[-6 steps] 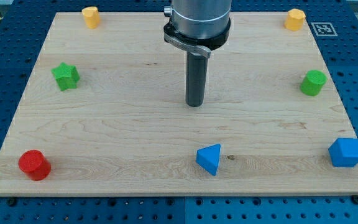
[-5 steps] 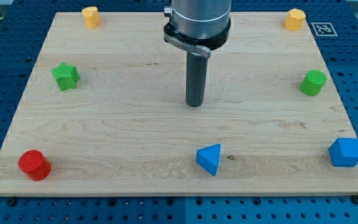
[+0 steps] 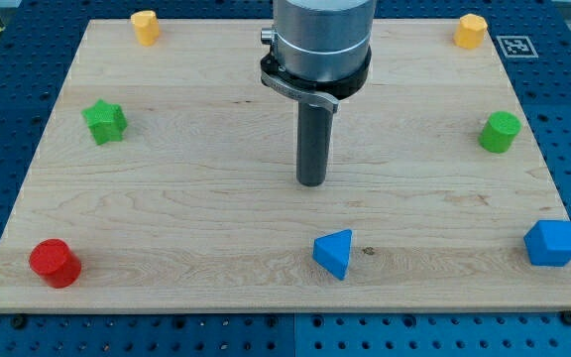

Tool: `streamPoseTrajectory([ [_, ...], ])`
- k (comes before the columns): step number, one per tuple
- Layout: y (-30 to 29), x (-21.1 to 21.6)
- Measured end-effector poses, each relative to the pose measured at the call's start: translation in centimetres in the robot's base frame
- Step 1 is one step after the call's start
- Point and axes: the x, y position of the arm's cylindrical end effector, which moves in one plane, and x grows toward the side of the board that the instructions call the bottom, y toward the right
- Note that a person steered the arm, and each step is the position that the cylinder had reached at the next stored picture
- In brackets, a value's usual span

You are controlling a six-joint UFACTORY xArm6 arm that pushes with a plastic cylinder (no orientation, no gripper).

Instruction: Move your arm towards the blue cube

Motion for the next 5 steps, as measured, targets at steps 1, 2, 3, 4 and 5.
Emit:
streamPoseTrajectory([
  [1,0.0,0.0],
  [2,3.8,0.0],
  [3,13.6,0.4],
  [4,23.6,2.5],
  [5,31.8,4.2],
])
